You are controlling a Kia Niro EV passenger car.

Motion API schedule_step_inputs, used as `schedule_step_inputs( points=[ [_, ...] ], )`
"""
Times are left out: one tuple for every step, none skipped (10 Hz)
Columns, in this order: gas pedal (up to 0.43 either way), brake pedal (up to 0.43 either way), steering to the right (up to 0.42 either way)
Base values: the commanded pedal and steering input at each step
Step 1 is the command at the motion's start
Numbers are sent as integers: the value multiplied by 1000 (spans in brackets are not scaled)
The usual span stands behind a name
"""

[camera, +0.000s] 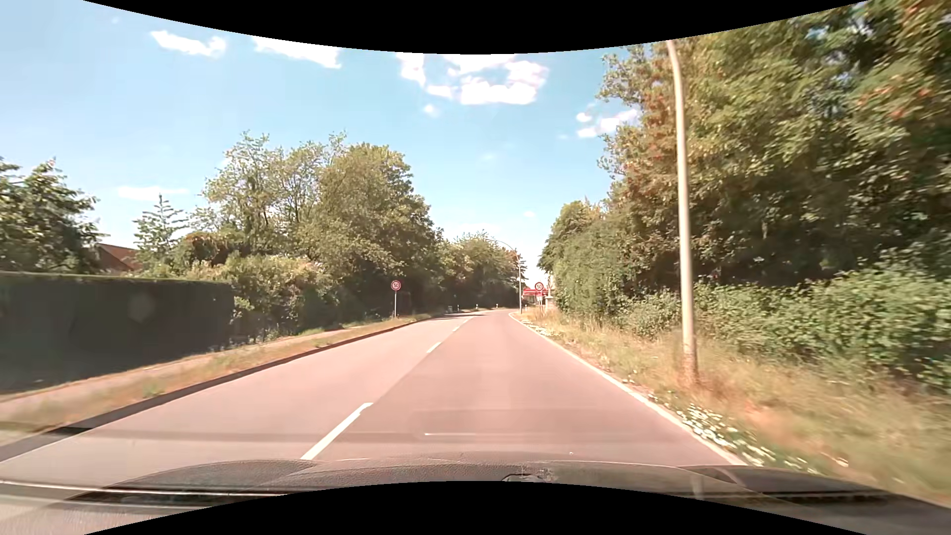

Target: Follow the waypoints while adhering to traffic rules and regulations

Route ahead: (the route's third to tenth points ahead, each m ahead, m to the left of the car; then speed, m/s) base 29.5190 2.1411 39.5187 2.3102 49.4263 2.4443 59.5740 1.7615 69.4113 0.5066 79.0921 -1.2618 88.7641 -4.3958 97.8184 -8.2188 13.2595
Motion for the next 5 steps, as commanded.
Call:
schedule_step_inputs(
  points=[
    [177,0,-1],
    [177,0,-1],
    [177,0,-1],
    [177,0,-1],
    [177,0,-1]
  ],
)
